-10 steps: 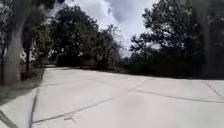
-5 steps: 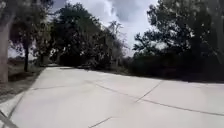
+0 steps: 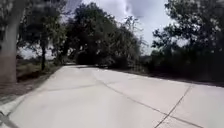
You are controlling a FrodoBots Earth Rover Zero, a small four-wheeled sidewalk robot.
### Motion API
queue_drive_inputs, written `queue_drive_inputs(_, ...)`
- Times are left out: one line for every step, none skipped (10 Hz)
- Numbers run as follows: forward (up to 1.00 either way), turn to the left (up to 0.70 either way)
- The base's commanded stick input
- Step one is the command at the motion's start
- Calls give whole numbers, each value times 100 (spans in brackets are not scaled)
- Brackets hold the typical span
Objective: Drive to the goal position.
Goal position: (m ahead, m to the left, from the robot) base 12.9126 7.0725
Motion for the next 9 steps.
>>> queue_drive_inputs(83, 33)
queue_drive_inputs(83, 28)
queue_drive_inputs(83, 15)
queue_drive_inputs(83, 0)
queue_drive_inputs(83, 2)
queue_drive_inputs(83, 18)
queue_drive_inputs(83, 31)
queue_drive_inputs(83, 33)
queue_drive_inputs(83, 13)
